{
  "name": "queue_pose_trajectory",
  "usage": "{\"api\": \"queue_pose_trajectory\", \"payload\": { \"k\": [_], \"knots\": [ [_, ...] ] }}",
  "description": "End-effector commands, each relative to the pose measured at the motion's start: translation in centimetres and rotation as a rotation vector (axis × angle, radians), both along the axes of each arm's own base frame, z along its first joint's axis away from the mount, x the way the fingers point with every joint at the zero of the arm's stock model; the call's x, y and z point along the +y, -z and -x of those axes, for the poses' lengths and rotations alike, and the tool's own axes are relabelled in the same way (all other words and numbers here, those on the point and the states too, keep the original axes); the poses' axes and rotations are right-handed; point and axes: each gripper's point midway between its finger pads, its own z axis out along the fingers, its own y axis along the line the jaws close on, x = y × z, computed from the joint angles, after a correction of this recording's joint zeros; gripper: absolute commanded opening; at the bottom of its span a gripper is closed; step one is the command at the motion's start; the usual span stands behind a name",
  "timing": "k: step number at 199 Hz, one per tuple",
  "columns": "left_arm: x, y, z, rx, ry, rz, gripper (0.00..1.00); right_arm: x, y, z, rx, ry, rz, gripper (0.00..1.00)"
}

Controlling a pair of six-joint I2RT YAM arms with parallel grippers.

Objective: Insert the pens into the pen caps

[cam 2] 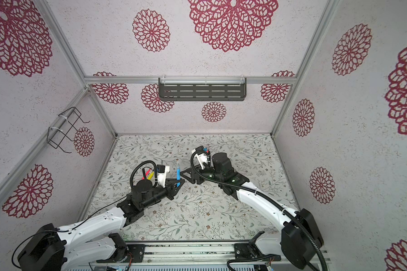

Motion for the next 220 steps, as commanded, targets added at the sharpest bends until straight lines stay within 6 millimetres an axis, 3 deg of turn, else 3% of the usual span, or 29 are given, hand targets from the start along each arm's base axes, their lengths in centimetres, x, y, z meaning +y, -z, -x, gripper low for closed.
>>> {"api": "queue_pose_trajectory", "payload": {
  "k": [1,57,103,127,156,166,179,190,220],
  "knots": [
    [-0.3,-1.4,0.1,-0.044,0.003,0.035,0.00,0.8,-1.7,0.1,-0.040,-0.029,-0.049,0.52],
    [-0.6,-1.8,0.4,-0.048,0.015,0.043,0.00,2.4,-0.6,-0.2,-0.033,-0.048,-0.033,0.44],
    [-1.1,-1.7,0.5,-0.044,0.038,0.034,0.00,2.7,-0.1,-0.2,-0.034,-0.057,-0.026,0.24],
    [-1.6,-1.7,0.6,-0.044,0.064,0.031,0.00,2.7,-0.1,0.0,-0.039,-0.064,-0.031,0.22],
    [-2.0,-1.6,0.6,-0.034,0.076,0.019,0.00,2.7,-0.3,0.0,-0.041,-0.062,-0.032,0.09],
    [-1.8,-1.4,0.4,-0.026,0.064,0.012,0.08,2.6,-0.3,-0.1,-0.045,-0.052,-0.029,0.06],
    [-1.5,-1.0,0.1,-0.015,0.036,-0.005,0.33,2.3,-0.4,-0.4,-0.056,-0.031,-0.019,0.03],
    [-0.8,-0.4,-0.3,-0.008,-0.005,-0.027,0.47,1.9,-0.6,-0.6,-0.062,-0.016,-0.012,0.02],
    [1.6,1.1,-1.1,0.005,-0.133,-0.079,0.64,0.0,0.0,-3.3,-0.033,0.116,0.078,0.00]
  ]
}}
